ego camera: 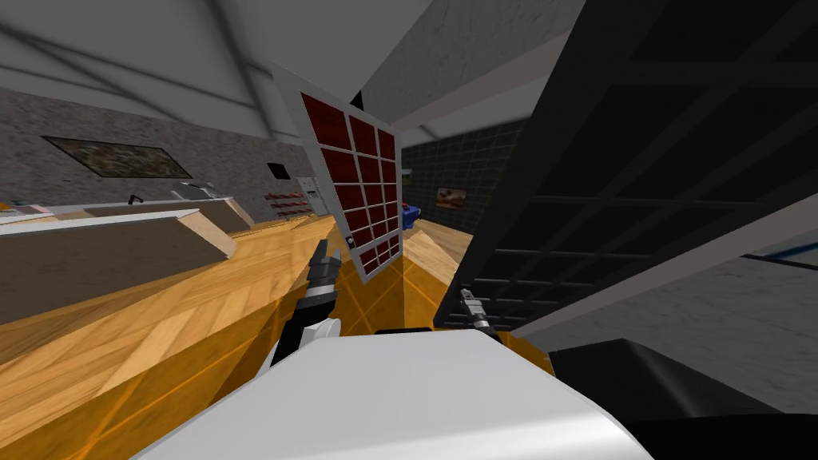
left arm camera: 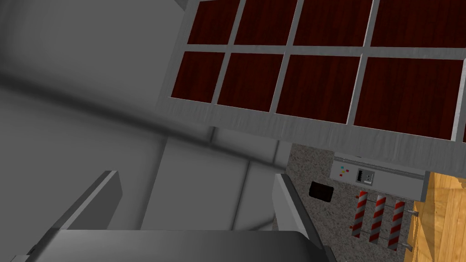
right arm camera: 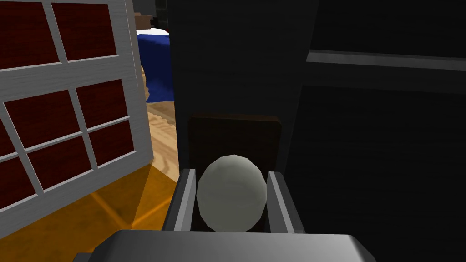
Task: Pull the door open
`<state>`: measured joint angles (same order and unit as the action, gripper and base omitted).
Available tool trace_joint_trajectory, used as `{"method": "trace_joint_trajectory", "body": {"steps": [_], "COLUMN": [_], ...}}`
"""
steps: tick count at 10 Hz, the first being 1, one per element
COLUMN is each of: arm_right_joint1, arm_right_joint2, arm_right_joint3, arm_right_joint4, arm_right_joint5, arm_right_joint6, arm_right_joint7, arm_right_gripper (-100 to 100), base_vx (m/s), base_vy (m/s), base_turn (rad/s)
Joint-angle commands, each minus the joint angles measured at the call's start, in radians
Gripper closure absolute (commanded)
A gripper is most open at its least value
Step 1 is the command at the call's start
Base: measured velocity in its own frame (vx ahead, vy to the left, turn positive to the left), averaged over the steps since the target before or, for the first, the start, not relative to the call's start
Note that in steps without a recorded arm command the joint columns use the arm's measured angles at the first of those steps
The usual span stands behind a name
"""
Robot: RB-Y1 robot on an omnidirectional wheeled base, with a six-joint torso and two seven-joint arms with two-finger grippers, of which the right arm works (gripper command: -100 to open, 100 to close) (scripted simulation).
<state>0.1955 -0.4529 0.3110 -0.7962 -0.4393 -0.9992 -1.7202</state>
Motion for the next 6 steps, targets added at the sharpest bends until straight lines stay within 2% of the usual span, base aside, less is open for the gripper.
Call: {"method": "trace_joint_trajectory", "body": {"steps": [1, 6], "arm_right_joint1": [0.006, 0.026], "arm_right_joint2": [-0.010, -0.043], "arm_right_joint3": [0.008, 0.035], "arm_right_joint4": [0.007, 0.031], "arm_right_joint5": [0.005, 0.020], "arm_right_joint6": [-0.019, -0.080], "arm_right_joint7": [-0.013, -0.055], "arm_right_gripper": [100, 100], "base_vx": [-0.159, -0.205], "base_vy": [-0.011, -0.051], "base_turn": [0.145, 0.142]}}
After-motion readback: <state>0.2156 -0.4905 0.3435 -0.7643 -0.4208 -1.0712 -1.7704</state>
